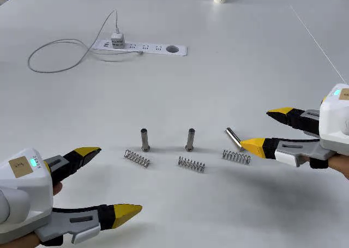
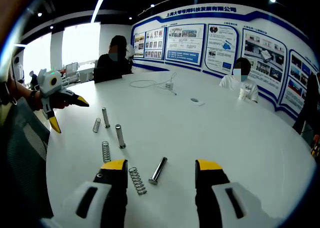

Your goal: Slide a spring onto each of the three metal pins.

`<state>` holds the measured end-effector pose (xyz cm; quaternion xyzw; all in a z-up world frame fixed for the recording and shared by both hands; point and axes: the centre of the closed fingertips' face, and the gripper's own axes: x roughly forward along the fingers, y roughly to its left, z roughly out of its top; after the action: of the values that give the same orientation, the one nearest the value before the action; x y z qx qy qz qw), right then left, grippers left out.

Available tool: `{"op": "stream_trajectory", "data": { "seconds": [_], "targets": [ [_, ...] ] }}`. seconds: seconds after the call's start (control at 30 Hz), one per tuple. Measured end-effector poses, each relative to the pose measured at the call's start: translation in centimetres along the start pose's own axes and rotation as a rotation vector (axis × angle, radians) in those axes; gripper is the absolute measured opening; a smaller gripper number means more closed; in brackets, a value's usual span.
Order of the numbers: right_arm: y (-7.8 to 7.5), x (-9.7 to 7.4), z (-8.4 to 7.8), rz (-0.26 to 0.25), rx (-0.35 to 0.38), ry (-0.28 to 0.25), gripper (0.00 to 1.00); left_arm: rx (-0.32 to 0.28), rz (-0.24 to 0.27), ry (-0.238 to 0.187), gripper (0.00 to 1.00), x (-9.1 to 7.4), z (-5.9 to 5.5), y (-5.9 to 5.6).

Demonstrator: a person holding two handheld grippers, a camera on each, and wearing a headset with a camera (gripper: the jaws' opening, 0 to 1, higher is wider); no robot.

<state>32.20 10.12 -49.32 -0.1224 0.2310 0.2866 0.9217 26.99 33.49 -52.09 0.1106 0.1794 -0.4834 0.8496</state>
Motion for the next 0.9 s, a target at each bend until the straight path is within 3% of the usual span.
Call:
{"op": "stream_trajectory", "data": {
  "seconds": [0.9],
  "targets": [
    [-0.8, 3.1, -0.6, -0.049, 0.053, 0.104, 0.39, -0.012, -0.004, -0.001, 0.83, 0.2, -0.3, -0.1]
  ]
}}
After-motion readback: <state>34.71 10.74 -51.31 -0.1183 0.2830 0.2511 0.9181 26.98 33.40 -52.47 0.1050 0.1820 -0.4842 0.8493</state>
